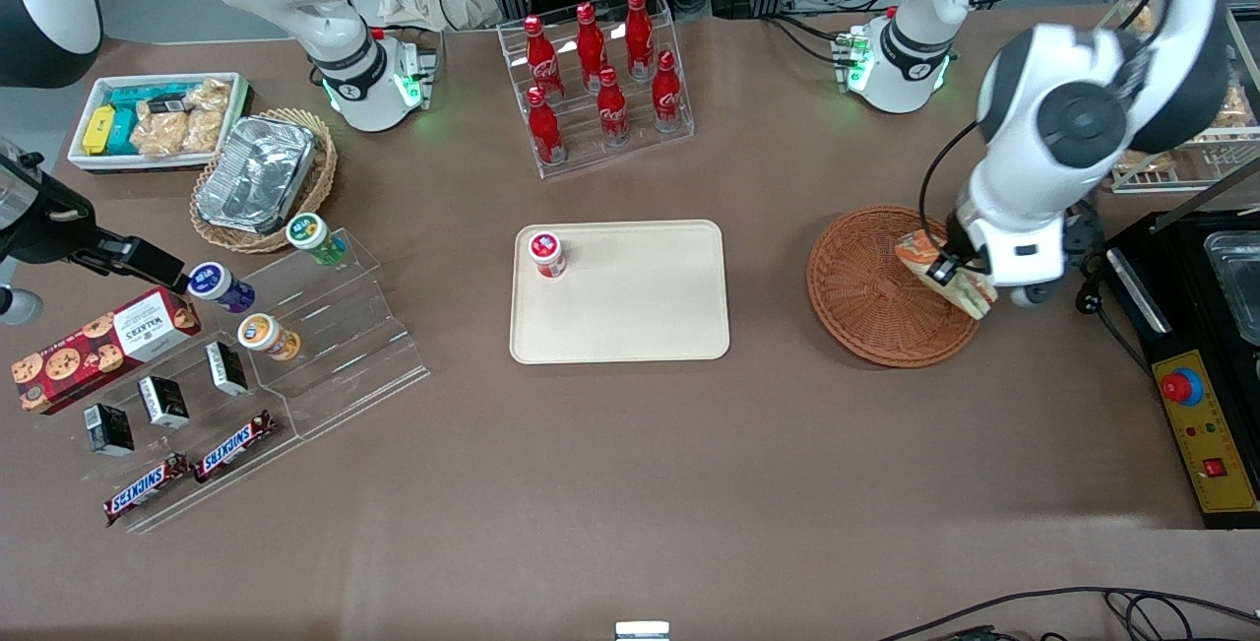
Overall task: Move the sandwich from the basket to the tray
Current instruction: 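Lift the sandwich out of the basket with the left gripper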
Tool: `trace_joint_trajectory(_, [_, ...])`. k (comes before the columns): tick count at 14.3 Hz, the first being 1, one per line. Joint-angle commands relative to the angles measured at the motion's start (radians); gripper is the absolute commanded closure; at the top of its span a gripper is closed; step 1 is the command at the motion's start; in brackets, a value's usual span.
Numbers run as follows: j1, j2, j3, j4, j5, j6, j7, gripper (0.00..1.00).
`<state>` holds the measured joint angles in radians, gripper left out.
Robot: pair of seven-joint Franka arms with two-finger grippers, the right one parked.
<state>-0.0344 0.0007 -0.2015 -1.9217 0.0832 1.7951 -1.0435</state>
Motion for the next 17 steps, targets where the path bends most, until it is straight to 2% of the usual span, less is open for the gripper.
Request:
trace_joint_trajectory(1, [-0.002, 0.018, 0.033, 0.115, -0.04, -0.124, 0.138, 1.0])
trace_joint_trajectory(11, [-0.042, 0.015, 0.007, 0.118, -0.039, -0.158, 0.249, 1.0])
trace_joint_trajectory(15, [-0.064, 0.022, -0.047, 0.118, -0.046, -0.154, 0.273, 1.0])
trace_joint_trajectory(17, [-0.064, 0.053, -0.079, 0.119, -0.11, -0.145, 0.278, 1.0])
